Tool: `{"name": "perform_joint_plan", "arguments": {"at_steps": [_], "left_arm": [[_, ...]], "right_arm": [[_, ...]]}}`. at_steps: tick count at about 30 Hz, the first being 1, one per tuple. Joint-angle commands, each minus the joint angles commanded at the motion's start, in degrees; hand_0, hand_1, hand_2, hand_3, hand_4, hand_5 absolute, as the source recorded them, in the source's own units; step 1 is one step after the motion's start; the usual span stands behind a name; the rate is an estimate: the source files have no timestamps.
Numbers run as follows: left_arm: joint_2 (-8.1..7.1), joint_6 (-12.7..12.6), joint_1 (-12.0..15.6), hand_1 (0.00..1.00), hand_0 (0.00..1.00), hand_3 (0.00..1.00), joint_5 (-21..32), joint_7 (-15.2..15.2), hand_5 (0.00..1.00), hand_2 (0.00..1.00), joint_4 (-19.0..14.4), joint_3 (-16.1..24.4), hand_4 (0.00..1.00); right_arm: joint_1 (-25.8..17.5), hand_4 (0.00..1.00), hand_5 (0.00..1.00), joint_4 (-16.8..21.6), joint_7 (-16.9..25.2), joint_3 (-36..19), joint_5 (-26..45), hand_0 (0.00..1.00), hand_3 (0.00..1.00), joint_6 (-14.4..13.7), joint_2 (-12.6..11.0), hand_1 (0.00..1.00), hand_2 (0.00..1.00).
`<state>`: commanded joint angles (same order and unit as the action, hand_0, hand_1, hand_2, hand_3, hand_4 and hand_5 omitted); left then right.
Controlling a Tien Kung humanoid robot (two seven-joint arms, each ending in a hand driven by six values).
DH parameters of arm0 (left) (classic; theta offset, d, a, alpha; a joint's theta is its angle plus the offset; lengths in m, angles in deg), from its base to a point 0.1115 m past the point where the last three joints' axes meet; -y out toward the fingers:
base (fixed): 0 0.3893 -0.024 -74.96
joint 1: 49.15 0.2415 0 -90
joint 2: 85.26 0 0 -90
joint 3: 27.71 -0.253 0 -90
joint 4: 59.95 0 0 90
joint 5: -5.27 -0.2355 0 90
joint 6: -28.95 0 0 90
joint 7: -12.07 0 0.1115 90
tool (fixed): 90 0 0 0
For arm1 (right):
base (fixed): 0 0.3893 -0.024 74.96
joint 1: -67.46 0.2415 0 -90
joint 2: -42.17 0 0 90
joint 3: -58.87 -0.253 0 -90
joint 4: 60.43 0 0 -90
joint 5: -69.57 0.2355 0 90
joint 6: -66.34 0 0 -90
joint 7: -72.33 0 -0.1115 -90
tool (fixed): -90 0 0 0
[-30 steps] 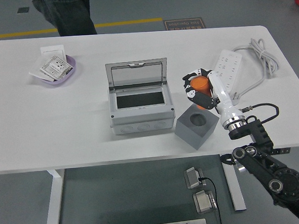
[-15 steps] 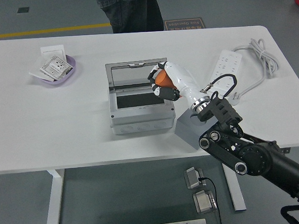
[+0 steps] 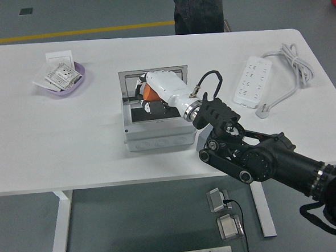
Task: Pick up the cylinder from the cube,place it in the box,flap close box
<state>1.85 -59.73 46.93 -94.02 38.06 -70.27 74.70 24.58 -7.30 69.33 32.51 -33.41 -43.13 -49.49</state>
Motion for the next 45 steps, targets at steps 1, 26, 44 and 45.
{"name": "perform_joint_plan", "arguments": {"at_steps": [1, 26, 44, 45], "left_arm": [[-0.05, 0.0, 0.0, 0.666, 0.653, 0.616, -0.1, 0.0, 0.427, 0.585, 0.0, 0.1, 0.730], [-0.89, 0.1, -0.7, 0.668, 0.656, 0.616, -1.6, 0.4, 0.426, 0.586, -0.1, 1.0, 0.728], [-0.88, 0.2, -0.9, 0.669, 0.656, 0.616, -2.1, 0.2, 0.426, 0.587, 0.0, 1.1, 0.729], [-0.86, 0.2, -0.9, 0.669, 0.656, 0.616, -2.2, 0.2, 0.426, 0.587, 0.0, 1.1, 0.729]], "right_arm": [[0.4, 0.002, 0.002, -0.7, 0.2, 0.8, 0.1, 0.012, 0.313, 0.2, 0.3, 0.124, 0.322], [5.2, 0.002, 0.002, -9.4, 3.6, 5.7, 4.5, 0.034, 0.348, 1.2, 1.7, 0.140, 0.336], [4.3, 0.794, 0.371, -10.4, 5.7, 4.5, 4.4, 0.385, 0.729, 1.7, 1.7, 0.438, 0.615], [4.2, 0.794, 0.371, -10.5, 5.8, 4.5, 4.6, 0.385, 0.729, 1.7, 1.7, 0.438, 0.615]]}}
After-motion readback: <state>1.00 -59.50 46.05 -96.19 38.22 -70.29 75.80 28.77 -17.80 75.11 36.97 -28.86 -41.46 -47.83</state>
